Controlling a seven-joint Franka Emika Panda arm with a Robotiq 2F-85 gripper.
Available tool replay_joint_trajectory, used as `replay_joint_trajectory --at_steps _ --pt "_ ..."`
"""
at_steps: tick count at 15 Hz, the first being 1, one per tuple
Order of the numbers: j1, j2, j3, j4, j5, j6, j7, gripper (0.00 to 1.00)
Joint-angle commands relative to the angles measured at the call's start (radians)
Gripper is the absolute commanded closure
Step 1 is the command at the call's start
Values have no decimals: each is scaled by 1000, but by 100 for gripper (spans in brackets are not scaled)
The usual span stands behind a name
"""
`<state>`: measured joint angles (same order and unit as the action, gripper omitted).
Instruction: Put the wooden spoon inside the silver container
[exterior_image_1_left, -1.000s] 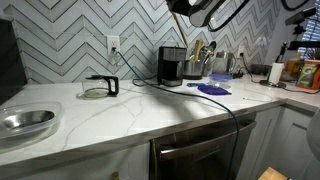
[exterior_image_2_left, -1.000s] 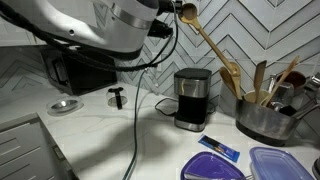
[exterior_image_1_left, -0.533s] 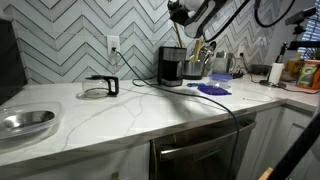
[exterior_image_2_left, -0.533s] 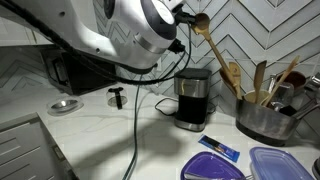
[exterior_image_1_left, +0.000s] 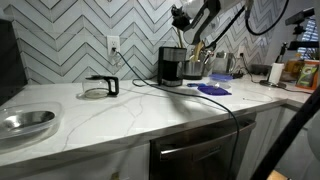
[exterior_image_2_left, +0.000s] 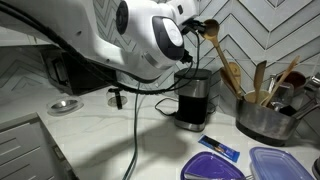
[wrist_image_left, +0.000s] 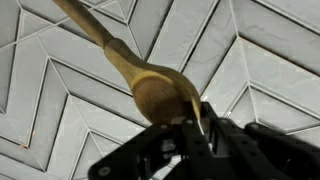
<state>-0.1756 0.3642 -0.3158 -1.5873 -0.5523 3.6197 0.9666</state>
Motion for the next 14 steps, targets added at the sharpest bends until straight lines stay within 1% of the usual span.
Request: replay_joint_trajectory --at_steps 1,8,9,10,11,12,13,14 --pt "25 24 -41 -3 76 43 -51 97" --pt "29 65 -56 -14 159 78 -77 97" --pt "-62 54 83 -34 231 71 -197 97" --pt "16 75 -36 -23 196 85 -106 97" --pt "-74 61 105 -46 277 75 -239 97" --pt "-79 67 113 -48 304 78 -256 97" --pt "-19 84 25 -41 284 90 -191 97" --pt "-25 88 35 -44 302 92 -206 97"
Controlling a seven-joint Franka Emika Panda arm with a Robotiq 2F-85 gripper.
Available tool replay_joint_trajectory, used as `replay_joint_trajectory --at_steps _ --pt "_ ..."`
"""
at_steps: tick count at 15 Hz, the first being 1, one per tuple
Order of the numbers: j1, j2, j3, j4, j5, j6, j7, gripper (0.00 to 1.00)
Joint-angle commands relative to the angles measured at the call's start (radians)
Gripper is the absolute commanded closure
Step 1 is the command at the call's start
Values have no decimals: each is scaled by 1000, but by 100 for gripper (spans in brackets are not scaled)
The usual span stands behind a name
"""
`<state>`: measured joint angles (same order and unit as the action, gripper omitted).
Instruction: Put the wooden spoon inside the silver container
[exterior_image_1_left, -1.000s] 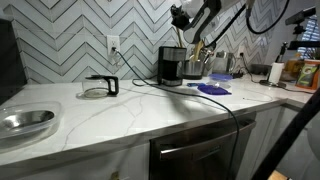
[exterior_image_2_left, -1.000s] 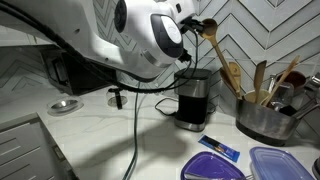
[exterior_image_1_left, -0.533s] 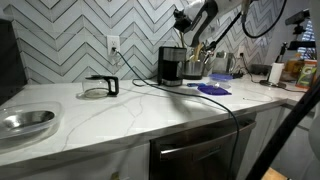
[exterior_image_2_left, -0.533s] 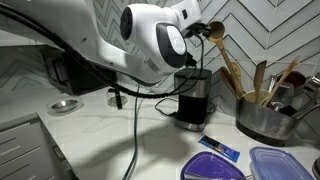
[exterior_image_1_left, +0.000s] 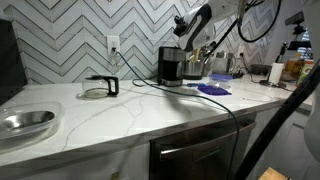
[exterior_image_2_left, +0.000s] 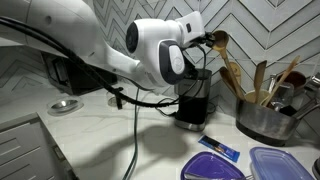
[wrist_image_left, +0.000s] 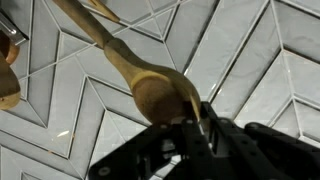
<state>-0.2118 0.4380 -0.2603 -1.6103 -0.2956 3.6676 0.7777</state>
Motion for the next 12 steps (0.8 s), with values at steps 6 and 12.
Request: replay_joint_trajectory --at_steps 6,12 --pt "-86 29 121 -46 217 54 -186 97" --pt "-50 63 54 -49 231 75 -135 97"
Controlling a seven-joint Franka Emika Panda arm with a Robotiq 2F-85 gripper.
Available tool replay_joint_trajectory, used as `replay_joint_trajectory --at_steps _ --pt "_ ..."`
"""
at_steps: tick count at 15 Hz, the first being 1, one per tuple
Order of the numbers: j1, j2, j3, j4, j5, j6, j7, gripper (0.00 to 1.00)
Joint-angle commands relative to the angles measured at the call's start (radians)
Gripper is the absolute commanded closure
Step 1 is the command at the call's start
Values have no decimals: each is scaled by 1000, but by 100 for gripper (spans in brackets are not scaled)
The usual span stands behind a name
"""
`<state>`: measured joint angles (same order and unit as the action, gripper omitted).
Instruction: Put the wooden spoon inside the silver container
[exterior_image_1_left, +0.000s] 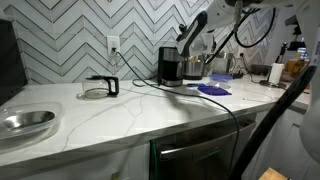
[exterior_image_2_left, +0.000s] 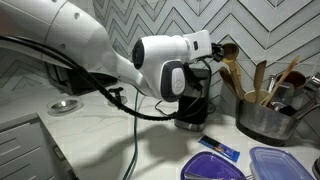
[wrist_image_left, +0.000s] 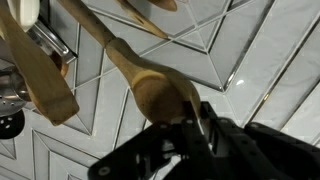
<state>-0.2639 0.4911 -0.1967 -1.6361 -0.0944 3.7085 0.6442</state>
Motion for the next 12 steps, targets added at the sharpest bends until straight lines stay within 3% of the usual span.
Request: replay_joint_trajectory --at_steps 1,2,3,4,5,6,7,9,12 --pt "1 15 -8 -24 31 33 0 97" --pt "-50 14 72 -26 76 33 -76 97" --pt "-6 24 3 -23 47 32 -7 97" --pt "-7 27 5 -24 57 31 -18 97" --pt "-56 25 82 -26 95 27 -88 97" --pt "-59 27 86 -26 106 25 -95 97" --pt "-22 30 29 -26 84 25 -46 64" --pt "-25 20 36 -32 76 19 -49 56" --pt "-23 -14 40 -53 52 -26 -51 33"
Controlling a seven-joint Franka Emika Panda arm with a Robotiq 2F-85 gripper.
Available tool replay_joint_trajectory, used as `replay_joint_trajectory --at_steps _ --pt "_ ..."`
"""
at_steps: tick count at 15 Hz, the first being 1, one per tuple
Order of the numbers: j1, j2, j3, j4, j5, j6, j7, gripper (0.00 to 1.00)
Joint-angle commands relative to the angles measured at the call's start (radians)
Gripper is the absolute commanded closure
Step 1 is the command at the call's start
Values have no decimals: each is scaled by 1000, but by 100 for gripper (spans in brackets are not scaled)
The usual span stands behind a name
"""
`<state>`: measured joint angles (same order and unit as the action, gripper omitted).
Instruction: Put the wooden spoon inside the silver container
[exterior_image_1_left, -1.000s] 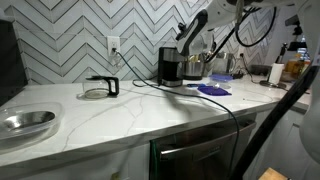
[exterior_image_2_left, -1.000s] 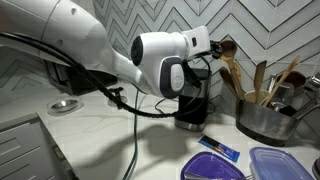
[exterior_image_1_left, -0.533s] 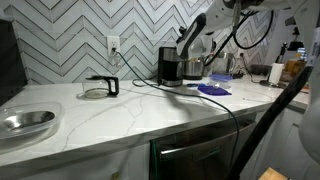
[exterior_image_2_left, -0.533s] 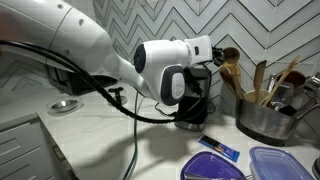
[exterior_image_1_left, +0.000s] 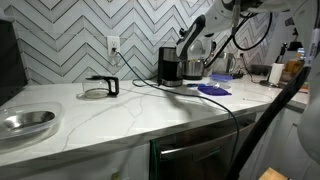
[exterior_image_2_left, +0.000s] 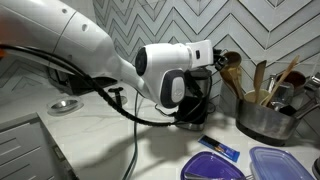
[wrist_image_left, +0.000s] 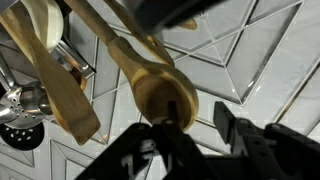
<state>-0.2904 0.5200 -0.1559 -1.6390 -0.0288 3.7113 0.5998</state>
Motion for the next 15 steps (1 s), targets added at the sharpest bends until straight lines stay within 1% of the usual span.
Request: replay_joint_trajectory --at_steps 1,4,5,6,8,12,13,14,15 --pt "6 -57 1 -59 -22 -45 -9 24" --pt "17 -109 4 -90 -32 -102 -13 2" --pt "17 -136 11 -107 -42 -143 -8 0" --pt "14 -165 21 -122 -57 -184 -1 0" --pt "28 -228 21 -152 -66 -274 -19 0" --pt "32 -387 43 -249 -144 -471 -66 0" --pt "51 -430 49 -283 -39 -512 -211 0" --pt "61 -470 48 -309 -32 -556 -255 0" --pt "42 -513 53 -336 -133 -596 -214 0"
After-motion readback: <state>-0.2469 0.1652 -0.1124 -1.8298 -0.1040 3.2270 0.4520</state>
